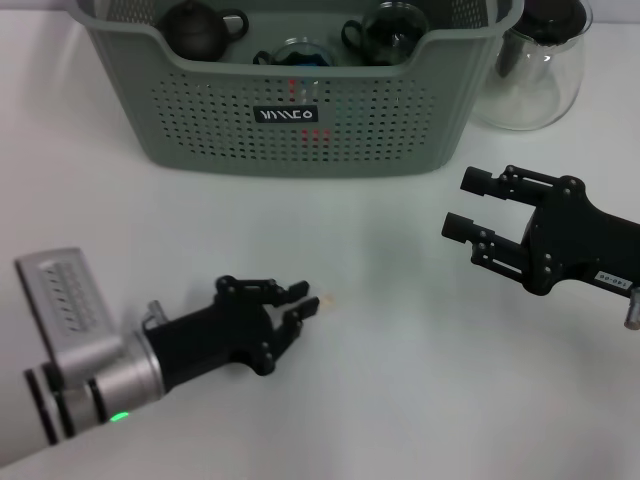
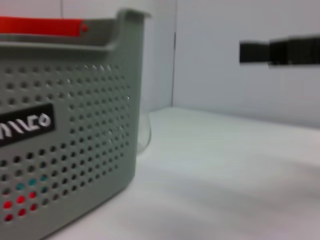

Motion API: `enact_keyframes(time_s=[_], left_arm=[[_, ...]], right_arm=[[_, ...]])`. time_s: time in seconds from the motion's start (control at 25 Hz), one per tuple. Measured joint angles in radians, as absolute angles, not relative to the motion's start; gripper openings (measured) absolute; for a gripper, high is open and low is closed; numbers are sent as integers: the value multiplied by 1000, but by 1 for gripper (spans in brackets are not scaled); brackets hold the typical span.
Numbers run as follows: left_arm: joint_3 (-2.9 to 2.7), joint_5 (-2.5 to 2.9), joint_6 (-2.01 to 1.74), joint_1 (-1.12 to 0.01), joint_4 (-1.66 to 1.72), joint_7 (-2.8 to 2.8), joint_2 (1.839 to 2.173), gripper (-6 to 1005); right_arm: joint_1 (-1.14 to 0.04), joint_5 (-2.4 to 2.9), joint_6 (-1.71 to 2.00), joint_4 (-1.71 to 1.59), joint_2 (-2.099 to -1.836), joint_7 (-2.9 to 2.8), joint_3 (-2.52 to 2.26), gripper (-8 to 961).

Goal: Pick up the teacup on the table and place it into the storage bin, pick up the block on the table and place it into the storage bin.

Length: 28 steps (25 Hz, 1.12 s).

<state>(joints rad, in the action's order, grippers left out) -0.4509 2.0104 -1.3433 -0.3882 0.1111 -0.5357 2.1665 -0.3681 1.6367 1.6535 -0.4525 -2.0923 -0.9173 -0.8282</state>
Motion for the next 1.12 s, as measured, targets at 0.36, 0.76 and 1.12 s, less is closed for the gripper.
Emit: enact_keyframes(time_s=[0.36, 0.76, 1.12], left_arm=[[-379, 2002, -1576, -312, 307, -828, 2147, 150], [-81, 1973, -1857, -402, 341, -1123, 2099, 153], [-59, 1895, -1761, -674, 367, -1371, 2038, 155]], right_arm=[[-368, 1634, 1655, -453, -2092, -917, -827, 569], [-369, 1636, 1650, -452, -2094, -916, -827, 569], [-379, 1637, 1648, -435, -2095, -910, -827, 569]])
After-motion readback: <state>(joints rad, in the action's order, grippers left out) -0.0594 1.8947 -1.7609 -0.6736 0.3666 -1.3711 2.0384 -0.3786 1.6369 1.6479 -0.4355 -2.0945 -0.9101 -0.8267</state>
